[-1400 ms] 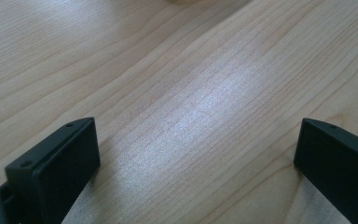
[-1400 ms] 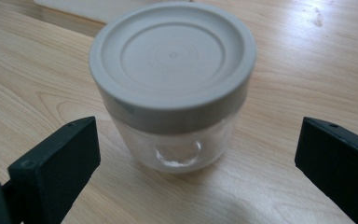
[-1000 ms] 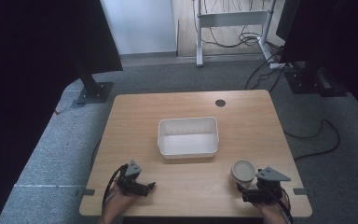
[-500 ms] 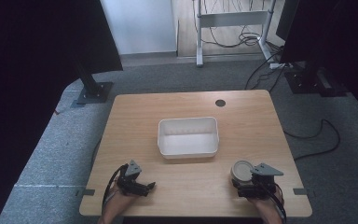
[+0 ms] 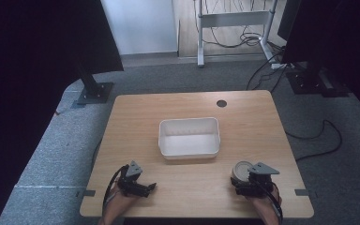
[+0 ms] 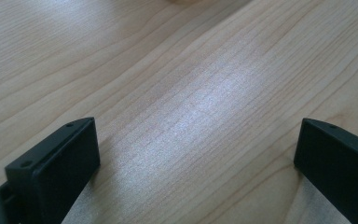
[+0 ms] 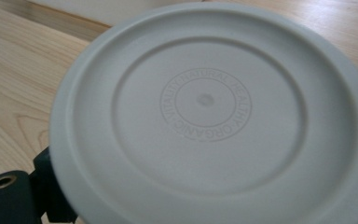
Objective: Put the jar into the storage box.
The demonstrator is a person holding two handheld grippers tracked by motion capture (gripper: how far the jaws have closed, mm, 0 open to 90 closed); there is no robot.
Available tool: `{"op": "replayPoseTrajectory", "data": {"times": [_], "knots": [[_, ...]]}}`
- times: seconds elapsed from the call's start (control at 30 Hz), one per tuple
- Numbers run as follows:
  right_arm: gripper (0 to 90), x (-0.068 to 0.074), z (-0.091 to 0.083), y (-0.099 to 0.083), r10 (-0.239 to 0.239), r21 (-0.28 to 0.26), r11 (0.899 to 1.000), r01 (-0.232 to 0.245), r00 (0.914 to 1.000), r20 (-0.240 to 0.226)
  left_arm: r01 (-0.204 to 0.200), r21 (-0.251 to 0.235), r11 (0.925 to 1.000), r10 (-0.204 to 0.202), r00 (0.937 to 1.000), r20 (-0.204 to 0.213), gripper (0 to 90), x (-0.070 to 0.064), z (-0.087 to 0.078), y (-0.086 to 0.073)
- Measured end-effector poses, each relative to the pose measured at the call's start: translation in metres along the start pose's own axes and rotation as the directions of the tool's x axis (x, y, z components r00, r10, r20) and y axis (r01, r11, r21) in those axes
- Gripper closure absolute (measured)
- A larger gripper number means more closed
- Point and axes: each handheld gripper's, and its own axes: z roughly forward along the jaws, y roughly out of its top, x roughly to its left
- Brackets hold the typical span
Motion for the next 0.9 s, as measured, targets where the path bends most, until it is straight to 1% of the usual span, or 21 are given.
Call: {"op": "replayPoseTrajectory", "data": {"times": [0.03,0.13,0.3,0.53,0.9], "knots": [[8.6,0.002,-0.001,0.001,0.001,-0.001,1.0,-0.001,0.9998,0.019,0.0,0.0,1.0,0.0,1.0,0.0,0.0,0.0,0.0,0.0],[8.9,0.004,-0.002,0.001,0.004,-0.001,1.0,-0.004,0.9994,0.034,0.0,0.0,1.0,0.0,1.0,0.0,0.0,0.0,0.0,0.0],[8.9,0.005,-0.003,0.002,0.008,0.003,1.0,-0.008,0.9996,0.026,0.0,0.0,1.0,0.0,1.0,0.0,0.0,0.0,0.0,0.0],[8.9,0.009,-0.007,0.006,-0.009,-0.013,1.0,0.01,0.9992,0.038,0.0,0.0,1.0,0.0,1.0,0.0,0.0,0.0,0.0,0.0],[8.9,0.017,-0.007,0.019,-0.026,-0.017,0.999,0.027,0.9994,0.023,0.0,0.0,1.0,0.0,1.0,0.0,0.0,0.0,0.0,0.0]]}}
